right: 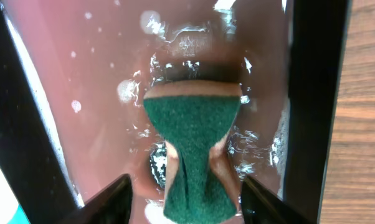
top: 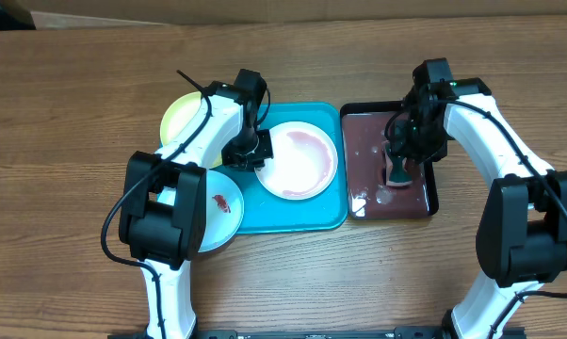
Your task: Clean dirty plates on tray and stack at the side
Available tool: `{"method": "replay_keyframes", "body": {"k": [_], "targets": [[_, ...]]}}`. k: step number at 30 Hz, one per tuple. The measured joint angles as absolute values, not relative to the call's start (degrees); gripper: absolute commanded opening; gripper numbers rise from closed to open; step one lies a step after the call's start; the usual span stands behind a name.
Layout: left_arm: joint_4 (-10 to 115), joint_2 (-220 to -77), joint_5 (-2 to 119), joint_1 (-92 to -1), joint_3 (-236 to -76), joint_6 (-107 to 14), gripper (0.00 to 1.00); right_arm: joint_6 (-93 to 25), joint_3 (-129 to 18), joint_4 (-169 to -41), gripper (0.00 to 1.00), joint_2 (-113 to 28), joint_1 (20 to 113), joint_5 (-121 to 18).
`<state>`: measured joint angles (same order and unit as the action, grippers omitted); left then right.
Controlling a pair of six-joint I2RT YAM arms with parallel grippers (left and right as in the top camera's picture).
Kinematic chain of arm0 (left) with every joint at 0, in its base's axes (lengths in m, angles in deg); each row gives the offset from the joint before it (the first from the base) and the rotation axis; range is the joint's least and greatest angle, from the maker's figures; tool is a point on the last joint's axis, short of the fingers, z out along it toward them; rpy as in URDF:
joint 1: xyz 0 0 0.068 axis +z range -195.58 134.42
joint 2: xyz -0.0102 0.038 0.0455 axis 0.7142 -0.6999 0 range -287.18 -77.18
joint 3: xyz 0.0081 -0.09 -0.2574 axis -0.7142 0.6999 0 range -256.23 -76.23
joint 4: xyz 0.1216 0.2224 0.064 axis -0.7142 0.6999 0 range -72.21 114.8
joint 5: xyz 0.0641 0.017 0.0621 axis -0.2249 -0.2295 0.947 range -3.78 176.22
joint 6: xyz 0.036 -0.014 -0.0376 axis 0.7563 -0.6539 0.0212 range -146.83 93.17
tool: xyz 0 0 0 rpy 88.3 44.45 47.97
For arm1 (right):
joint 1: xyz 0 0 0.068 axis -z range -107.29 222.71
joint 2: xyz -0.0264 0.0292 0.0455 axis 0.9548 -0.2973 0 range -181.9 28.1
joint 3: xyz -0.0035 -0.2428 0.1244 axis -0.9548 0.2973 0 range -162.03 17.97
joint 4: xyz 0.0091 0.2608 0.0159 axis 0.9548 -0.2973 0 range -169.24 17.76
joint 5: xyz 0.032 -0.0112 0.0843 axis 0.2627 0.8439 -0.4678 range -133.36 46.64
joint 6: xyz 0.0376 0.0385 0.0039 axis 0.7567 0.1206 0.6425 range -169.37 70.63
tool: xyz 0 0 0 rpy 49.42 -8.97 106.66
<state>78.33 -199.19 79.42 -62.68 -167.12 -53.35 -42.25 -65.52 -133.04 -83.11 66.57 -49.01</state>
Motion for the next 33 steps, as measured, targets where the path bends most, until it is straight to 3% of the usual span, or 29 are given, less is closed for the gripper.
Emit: {"method": "replay_keyframes", "body": {"k": [11,15,18,20,21,33], "targets": [[77.61,-199.19,79.42,-62.75,-167.12,-53.27,0.24,-39.85,-71.09,-133.06,0.64,-83.14,71.21,-48.97],[76.45,-199.19,79.42,-62.75,-166.53,-53.27,0.24,-38.52,-71.94,-132.97,0.77,-83.14,76.80,-48.91],[75.36,-199.19,79.42,-62.75,-165.64,-53.29,0.19,-38.08,-71.94,-133.10,1.00,-83.11,80.63,-48.93],[75.11,-199.19,79.42,-62.75,-165.22,-53.31,0.05,-37.97,-71.94,-133.58,1.00,-83.11,82.77,-48.91],[74.96,-199.19,79.39,-62.75,-165.09,-53.27,0.04,-37.75,-71.94,-133.72,1.00,-83.14,83.71,-48.84],[81.15,-199.19,77.91,-60.93,-171.80,-52.48,0.04,-37.60,-71.92,-133.19,1.00,-83.11,86.42,-48.71]]}}
